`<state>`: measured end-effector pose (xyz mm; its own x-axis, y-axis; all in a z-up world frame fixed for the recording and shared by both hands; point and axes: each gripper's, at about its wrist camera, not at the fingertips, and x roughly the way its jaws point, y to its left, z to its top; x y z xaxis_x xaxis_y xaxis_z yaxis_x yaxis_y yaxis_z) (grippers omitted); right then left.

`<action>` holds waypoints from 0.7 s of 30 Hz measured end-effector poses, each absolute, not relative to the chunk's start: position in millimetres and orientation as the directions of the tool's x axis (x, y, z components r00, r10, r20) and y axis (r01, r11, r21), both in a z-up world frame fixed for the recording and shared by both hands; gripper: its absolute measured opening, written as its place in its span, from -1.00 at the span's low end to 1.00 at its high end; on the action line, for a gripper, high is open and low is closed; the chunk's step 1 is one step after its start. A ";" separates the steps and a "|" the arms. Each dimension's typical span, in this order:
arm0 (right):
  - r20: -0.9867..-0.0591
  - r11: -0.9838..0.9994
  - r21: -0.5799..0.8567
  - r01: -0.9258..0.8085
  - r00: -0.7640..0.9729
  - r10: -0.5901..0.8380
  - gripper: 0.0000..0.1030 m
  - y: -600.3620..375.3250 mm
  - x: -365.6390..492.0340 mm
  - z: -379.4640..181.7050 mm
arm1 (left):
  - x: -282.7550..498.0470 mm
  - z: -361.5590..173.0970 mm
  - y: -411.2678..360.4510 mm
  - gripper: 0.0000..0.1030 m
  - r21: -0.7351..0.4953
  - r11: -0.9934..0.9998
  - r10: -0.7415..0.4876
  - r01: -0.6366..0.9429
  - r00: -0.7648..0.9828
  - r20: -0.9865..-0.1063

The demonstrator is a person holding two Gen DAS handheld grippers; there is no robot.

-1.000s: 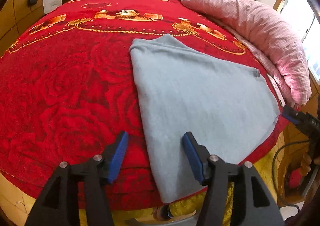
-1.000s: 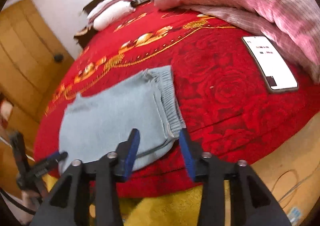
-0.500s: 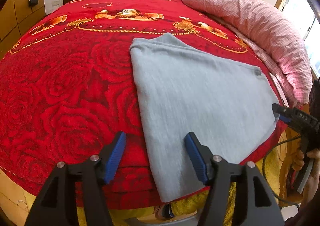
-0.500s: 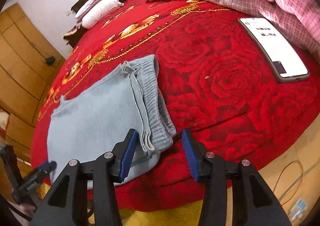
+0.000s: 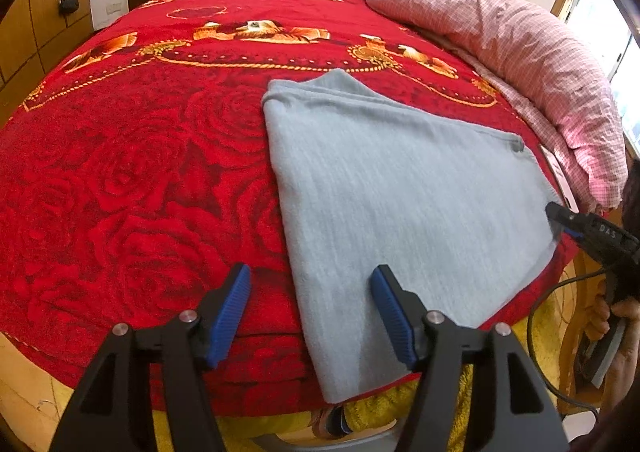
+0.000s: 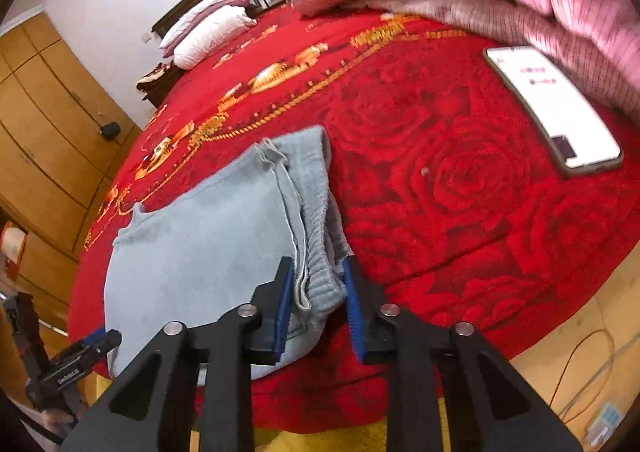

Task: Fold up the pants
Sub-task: 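Grasp the waistband with the right gripper and fold it over again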

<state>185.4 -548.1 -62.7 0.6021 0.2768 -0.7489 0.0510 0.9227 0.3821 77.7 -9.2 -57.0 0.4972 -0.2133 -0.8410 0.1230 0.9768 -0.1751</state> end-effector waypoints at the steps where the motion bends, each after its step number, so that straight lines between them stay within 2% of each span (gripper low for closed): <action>1: -0.749 0.923 0.382 0.051 0.602 0.277 -0.56 -548.1 185.4 -62.7 | 77.6 -55.8 -7.8 0.28 -0.168 0.979 -0.205 0.119 0.501 -0.841; 7: -0.708 0.964 0.264 -0.039 0.670 0.221 -0.58 -519.6 180.1 -27.4 | 79.1 -50.5 6.5 0.29 -0.174 0.982 -0.188 0.074 0.504 -0.843; 16: -0.659 0.972 0.095 -0.217 0.718 0.225 -0.59 -465.0 171.5 10.6 | 75.5 -35.6 23.8 0.34 -0.156 0.987 -0.151 0.037 0.530 -0.835; 21: -0.632 0.944 0.028 -0.329 0.726 0.272 -0.59 -426.7 162.5 30.6 | 74.6 -29.0 34.8 0.34 -0.173 0.985 -0.155 0.019 0.546 -0.823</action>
